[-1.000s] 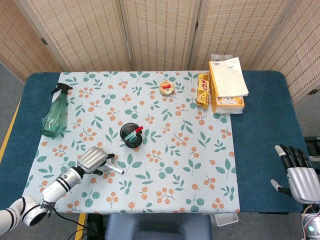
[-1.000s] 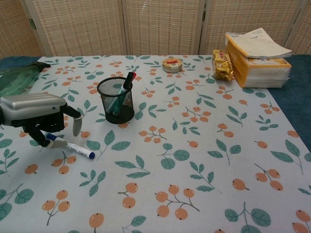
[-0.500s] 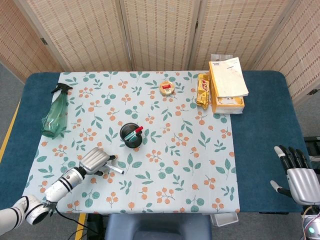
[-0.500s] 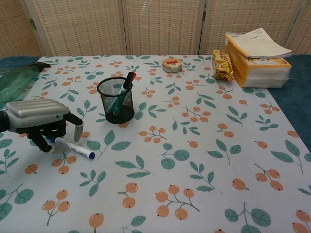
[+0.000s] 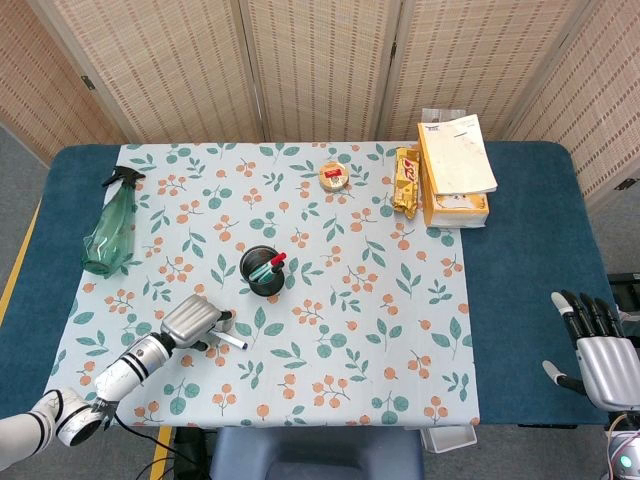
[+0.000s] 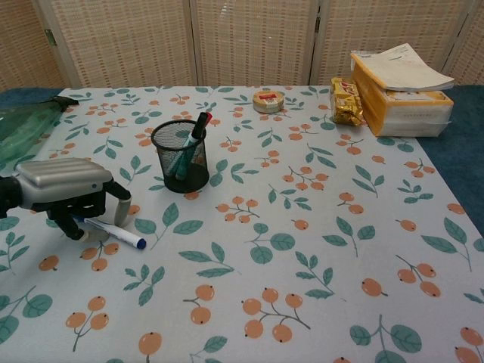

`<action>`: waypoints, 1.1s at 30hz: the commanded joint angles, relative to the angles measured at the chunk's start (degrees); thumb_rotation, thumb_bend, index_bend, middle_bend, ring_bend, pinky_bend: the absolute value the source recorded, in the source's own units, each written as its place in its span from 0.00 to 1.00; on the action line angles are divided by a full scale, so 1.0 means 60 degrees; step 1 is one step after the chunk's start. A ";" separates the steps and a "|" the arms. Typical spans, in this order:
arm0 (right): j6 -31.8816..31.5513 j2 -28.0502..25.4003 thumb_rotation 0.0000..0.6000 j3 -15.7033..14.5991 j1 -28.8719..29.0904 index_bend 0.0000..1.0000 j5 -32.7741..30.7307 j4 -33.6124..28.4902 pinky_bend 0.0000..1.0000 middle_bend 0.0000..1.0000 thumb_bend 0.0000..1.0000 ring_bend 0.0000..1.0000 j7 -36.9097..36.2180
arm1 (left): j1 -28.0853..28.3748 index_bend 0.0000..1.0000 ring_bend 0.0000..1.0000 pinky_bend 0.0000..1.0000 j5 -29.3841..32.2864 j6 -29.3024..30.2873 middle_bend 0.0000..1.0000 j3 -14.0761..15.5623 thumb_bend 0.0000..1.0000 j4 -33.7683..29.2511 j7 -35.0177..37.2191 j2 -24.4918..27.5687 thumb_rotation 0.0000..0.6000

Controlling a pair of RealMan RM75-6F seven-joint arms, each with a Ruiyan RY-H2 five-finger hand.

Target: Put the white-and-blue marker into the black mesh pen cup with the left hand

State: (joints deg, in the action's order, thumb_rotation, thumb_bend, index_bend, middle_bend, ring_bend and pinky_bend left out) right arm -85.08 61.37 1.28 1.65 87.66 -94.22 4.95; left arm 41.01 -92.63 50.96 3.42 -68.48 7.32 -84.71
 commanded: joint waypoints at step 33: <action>0.0036 -0.0238 1.00 -0.0036 0.0066 0.02 0.0187 0.0154 0.00 0.04 0.18 0.04 -0.0839 | 0.0031 0.58 1.00 1.00 0.6713 0.1093 1.00 -0.4225 0.38 -0.5535 0.3164 0.1689 1.00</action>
State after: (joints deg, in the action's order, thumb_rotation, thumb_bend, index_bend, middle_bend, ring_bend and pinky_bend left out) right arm -84.85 59.97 1.08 2.05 88.79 -93.31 -0.06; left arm 39.08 -54.11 59.98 -19.97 -106.59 22.98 -70.44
